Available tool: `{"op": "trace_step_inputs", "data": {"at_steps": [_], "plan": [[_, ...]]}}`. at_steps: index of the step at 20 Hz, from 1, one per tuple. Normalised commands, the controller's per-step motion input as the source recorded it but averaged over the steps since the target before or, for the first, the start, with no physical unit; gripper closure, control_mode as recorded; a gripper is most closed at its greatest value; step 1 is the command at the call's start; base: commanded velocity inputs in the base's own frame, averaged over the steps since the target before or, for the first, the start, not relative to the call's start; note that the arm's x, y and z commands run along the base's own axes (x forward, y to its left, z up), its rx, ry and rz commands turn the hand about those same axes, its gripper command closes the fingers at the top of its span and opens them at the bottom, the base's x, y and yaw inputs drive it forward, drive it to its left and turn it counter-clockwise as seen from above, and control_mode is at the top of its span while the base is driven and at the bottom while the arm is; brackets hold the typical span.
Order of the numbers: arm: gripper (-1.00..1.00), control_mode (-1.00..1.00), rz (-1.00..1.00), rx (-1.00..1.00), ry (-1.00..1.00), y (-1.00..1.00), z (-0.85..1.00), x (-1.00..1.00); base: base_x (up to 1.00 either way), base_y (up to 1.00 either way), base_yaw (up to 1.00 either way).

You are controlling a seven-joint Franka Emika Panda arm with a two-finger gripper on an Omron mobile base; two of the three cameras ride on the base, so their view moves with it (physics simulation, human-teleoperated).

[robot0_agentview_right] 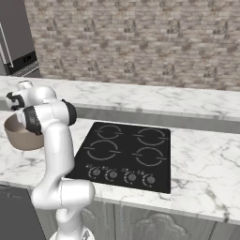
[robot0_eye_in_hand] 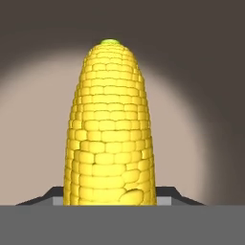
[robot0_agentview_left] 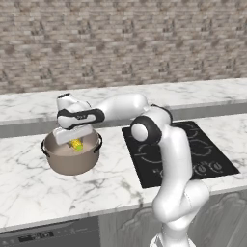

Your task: Turn on the sink faucet. Then move the corn from the counter to the sink. Turn off the sink. Move the vegetable from the sink to the pot next to the stove. Finally move the pot to the rear right burner.

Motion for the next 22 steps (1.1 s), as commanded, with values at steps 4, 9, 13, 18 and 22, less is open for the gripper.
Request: {"op": "trace_step_inputs", "data": {"at_steps": [4,9,13,18,22], "plan": [[-1.00,-1.00,0.00,0.00,0.06,0.08,0.00,0.12,0.00,0.00,0.00],[-1.00,-1.00,0.00,0.00,0.02,0.02,0.08,0.01,0.00,0.00,0.00],[-1.00,-1.00,-0.02,0.00,0.00,-0.04,0.24,-0.46,0.00,0.00,0.00],[-1.00,-1.00,-0.07,0.04,0.00,-0.41,0.29,-0.83,0.00,0.00,0.00],[-1.00,-1.00,-0.09,0.09,-0.04,-0.80,0.27,-0.78,0.00,0.00,0.00]]}}
